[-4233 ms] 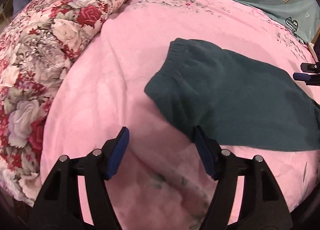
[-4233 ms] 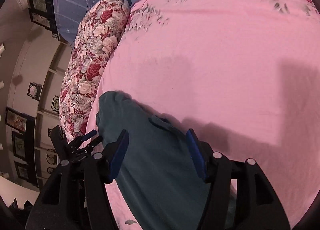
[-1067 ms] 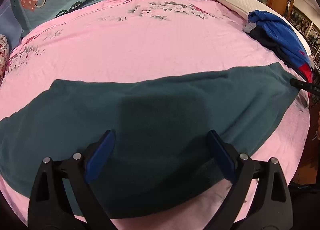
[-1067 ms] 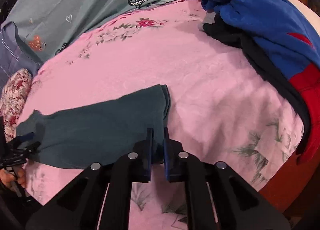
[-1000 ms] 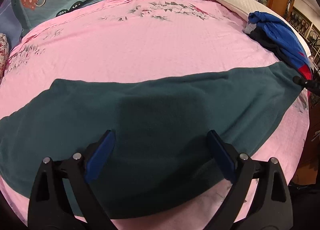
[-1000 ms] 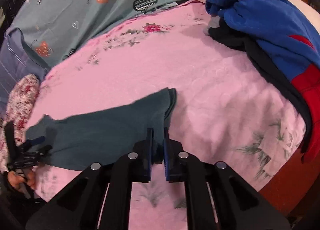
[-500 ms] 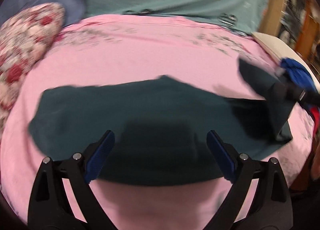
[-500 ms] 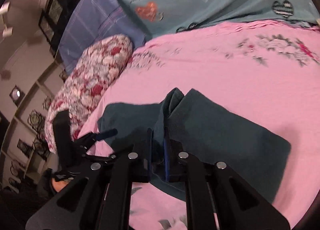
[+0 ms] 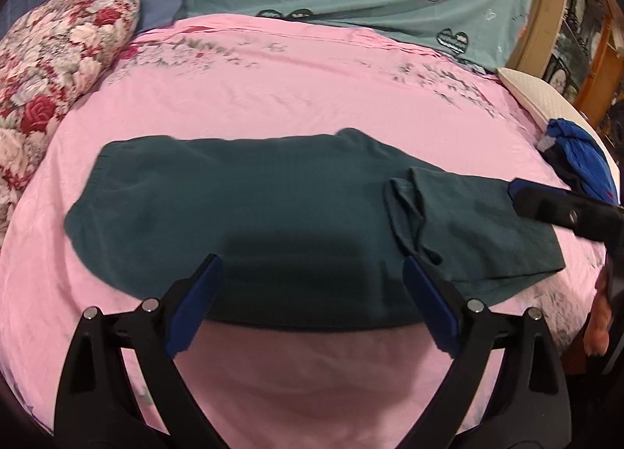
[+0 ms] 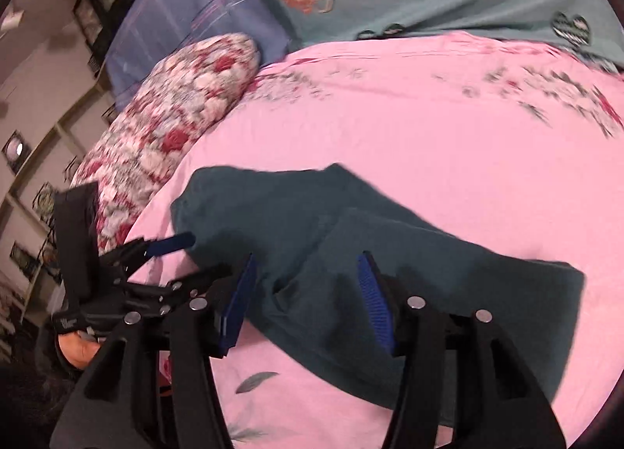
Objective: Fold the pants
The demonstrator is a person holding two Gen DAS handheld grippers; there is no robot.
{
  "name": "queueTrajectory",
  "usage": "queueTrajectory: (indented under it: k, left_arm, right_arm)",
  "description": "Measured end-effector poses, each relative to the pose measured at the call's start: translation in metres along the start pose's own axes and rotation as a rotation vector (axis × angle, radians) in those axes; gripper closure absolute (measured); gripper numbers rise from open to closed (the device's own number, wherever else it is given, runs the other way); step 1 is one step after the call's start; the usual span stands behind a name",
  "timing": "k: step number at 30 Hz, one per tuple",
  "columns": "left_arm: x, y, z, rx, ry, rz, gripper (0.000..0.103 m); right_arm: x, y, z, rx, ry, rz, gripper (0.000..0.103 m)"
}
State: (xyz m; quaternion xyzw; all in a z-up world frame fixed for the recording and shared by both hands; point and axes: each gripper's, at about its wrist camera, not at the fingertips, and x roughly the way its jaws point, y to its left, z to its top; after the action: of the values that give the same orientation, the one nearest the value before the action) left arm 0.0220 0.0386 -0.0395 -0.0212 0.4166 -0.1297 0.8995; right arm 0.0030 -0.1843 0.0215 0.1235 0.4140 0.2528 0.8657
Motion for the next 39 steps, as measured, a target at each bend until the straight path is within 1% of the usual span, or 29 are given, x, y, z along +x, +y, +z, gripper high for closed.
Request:
queueTrajectory:
  k: [1, 2, 3, 6, 7, 8, 9, 10, 12, 13, 15, 16, 19, 23, 28, 30, 32, 33, 34, 35, 36, 37, 38, 39]
  left_arm:
    - [0.002, -0.005, 0.000, 0.011, 0.007, -0.007, 0.008]
    - [0.007, -0.011, -0.001, 0.025, 0.020, -0.011, 0.008]
    - [0.011, -0.016, -0.002, 0.038, 0.033, -0.018, 0.008]
    - [0.025, -0.032, -0.011, 0.095, 0.085, -0.014, 0.008]
    - [0.029, -0.035, -0.014, 0.114, 0.097, 0.001, 0.007]
    - [0.029, -0.036, -0.015, 0.121, 0.086, 0.010, 0.006]
    - [0.029, -0.034, -0.016, 0.112, 0.088, 0.013, 0.005]
    - [0.029, -0.032, -0.015, 0.103, 0.088, 0.017, 0.005]
    - [0.029, -0.025, -0.015, 0.085, 0.093, 0.047, 0.005]
    - [0.029, -0.022, -0.016, 0.079, 0.091, 0.052, 0.007]
    - [0.025, -0.017, -0.016, 0.073, 0.084, 0.055, 0.007]
    - [0.023, -0.015, -0.017, 0.065, 0.080, 0.050, 0.007]
    - [0.022, -0.012, -0.017, 0.059, 0.072, 0.043, 0.007]
    - [0.019, -0.010, -0.018, 0.052, 0.067, 0.037, 0.007]
    - [0.011, 0.000, -0.017, 0.022, 0.055, 0.042, 0.007]
    - [0.007, 0.006, -0.018, 0.009, 0.050, 0.051, 0.007]
    - [0.006, 0.013, -0.018, -0.006, 0.050, 0.060, 0.007]
    - [0.005, 0.016, -0.019, -0.014, 0.050, 0.064, 0.007]
    - [0.004, 0.019, -0.019, -0.023, 0.049, 0.068, 0.007]
    - [0.003, 0.023, -0.019, -0.033, 0.048, 0.073, 0.007]
    - [0.002, 0.026, -0.020, -0.042, 0.048, 0.077, 0.007]
    - [0.000, 0.030, -0.020, -0.051, 0.047, 0.079, 0.007]
    - [-0.003, 0.033, -0.020, -0.060, 0.043, 0.080, 0.007]
    - [-0.005, 0.036, -0.020, -0.067, 0.040, 0.080, 0.007]
  right_arm:
    - [0.003, -0.005, 0.002, 0.020, 0.011, -0.006, 0.048]
    - [0.007, -0.005, 0.002, 0.025, 0.024, 0.011, 0.048]
    - [0.014, -0.001, 0.004, 0.011, 0.049, 0.037, 0.048]
    - [0.037, 0.014, 0.008, -0.036, 0.113, 0.063, 0.048]
    - [0.050, 0.020, 0.009, -0.056, 0.146, 0.051, 0.048]
    - [0.055, 0.017, 0.008, -0.059, 0.165, 0.033, 0.048]
    - [0.064, 0.016, 0.006, -0.053, 0.193, 0.026, 0.051]
    - [0.074, 0.014, 0.003, -0.053, 0.233, 0.027, 0.069]
    - [0.075, 0.015, -0.001, -0.103, 0.224, 0.006, 0.083]
    - [0.073, 0.012, -0.002, -0.099, 0.224, 0.020, 0.092]
    - [0.066, 0.006, -0.004, -0.095, 0.209, 0.034, 0.099]
    - [0.062, 0.001, -0.006, -0.076, 0.194, 0.047, 0.099]
    - [0.049, -0.008, -0.008, -0.011, 0.141, 0.147, 0.099]
    - [0.036, 0.002, -0.003, -0.026, 0.116, 0.176, 0.099]
    - [0.033, 0.025, 0.001, -0.076, 0.125, 0.226, 0.099]
    - [0.041, 0.028, 0.000, -0.087, 0.149, 0.213, 0.099]
    - [0.057, 0.025, -0.003, -0.057, 0.210, 0.216, 0.099]
    - [0.063, 0.025, -0.006, -0.062, 0.232, 0.207, 0.099]
    - [0.073, 0.025, -0.010, -0.071, 0.264, 0.179, 0.099]
    - [0.078, 0.021, -0.011, -0.055, 0.273, 0.179, 0.101]
    - [0.079, 0.017, -0.009, -0.026, 0.276, 0.193, 0.101]
    - [0.077, 0.013, -0.007, -0.004, 0.276, 0.199, 0.099]
    - [0.072, 0.014, -0.005, -0.010, 0.262, 0.190, 0.096]
    - [0.066, 0.017, -0.003, -0.029, 0.246, 0.168, 0.078]
